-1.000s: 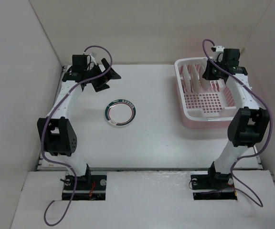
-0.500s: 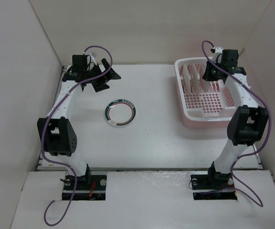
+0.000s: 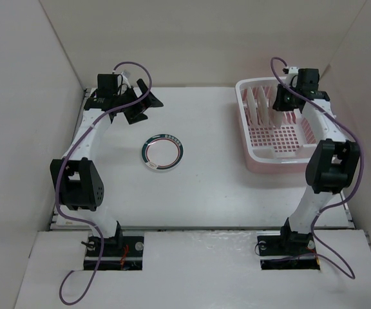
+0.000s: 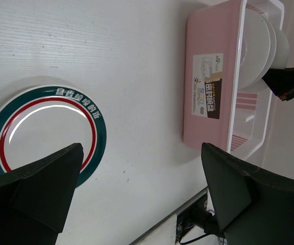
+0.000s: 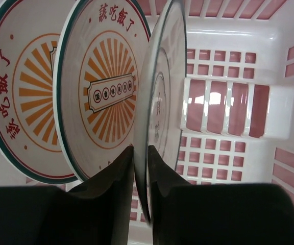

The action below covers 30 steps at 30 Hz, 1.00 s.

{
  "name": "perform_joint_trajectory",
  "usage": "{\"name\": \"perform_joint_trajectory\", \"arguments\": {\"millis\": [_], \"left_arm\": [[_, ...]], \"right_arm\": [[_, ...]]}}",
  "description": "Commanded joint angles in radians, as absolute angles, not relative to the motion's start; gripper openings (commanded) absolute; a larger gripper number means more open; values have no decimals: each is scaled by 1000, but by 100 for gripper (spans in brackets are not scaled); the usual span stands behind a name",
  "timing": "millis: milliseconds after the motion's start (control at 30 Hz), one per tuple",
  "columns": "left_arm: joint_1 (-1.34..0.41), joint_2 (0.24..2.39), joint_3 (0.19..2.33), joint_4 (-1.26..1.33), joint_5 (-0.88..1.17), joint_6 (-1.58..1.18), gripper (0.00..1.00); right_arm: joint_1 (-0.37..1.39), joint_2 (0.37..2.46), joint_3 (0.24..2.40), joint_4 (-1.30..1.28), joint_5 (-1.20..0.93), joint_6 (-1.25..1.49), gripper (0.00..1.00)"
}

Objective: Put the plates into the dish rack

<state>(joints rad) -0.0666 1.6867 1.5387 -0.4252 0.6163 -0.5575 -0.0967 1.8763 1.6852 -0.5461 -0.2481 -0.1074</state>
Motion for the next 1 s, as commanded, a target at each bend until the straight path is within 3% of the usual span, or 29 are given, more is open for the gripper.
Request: {"name": "perform_joint_trajectory", "arguments": {"millis": [0,200,433,733,867,967], "left_arm": [[-71,1675,1575,-420,626,-529,100],[-71,1675,1575,-420,626,-529,100],[-71,1684,1575,-420,626,-529,100],[-71,1684,1566,-420,635,-529,100],[-71,1684,1566,-420,635,-529,100],[-71,1684,1557,-411,635,-529,100]], "right_arm": [[-92,1888,1717,-494,-253,-103,23],[-92,1917,1736,-494,-264,-94,24],[-92,1908,1746,-494,-273,-94,44],[-92,1899,1798,-494,-262,-75,41],[-92,1890,1798,-494,-253,-66,52],[-92,1870,1798,-503,-239,-66,52]]}}
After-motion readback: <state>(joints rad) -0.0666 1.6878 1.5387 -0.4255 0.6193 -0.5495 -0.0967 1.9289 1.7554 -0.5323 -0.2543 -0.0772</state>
